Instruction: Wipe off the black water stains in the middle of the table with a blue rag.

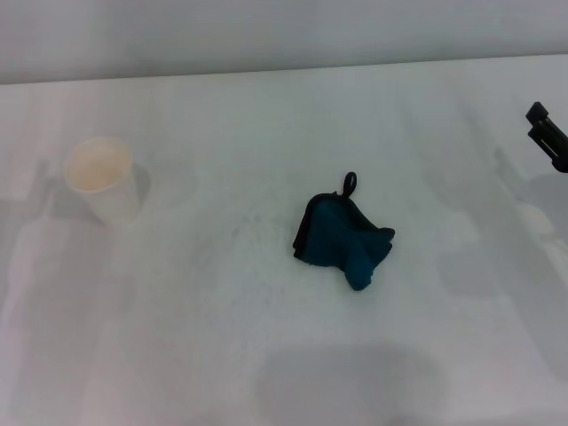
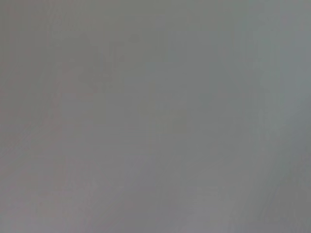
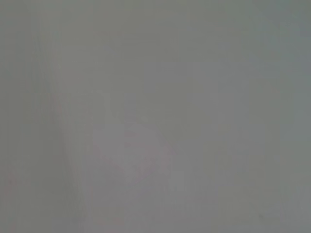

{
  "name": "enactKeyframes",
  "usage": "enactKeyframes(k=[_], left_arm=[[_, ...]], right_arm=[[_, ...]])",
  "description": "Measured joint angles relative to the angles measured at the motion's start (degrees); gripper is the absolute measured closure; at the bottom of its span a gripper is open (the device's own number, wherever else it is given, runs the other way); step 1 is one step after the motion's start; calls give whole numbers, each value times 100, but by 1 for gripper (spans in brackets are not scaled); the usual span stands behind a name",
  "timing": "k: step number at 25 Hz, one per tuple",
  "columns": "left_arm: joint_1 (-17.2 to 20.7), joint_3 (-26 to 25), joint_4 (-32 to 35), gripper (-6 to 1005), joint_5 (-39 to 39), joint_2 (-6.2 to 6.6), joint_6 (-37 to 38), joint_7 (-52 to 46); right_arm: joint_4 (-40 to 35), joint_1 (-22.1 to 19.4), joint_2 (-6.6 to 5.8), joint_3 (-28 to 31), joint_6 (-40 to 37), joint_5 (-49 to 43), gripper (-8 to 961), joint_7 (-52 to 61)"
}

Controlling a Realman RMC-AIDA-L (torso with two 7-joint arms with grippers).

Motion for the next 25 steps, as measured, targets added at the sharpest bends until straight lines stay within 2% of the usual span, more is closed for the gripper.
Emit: enactKeyframes(k=[25], left_arm=[[-16, -26, 32, 123, 87, -32, -131, -65]], right_arm=[[-17, 215, 26, -9, 15, 14, 82, 332]])
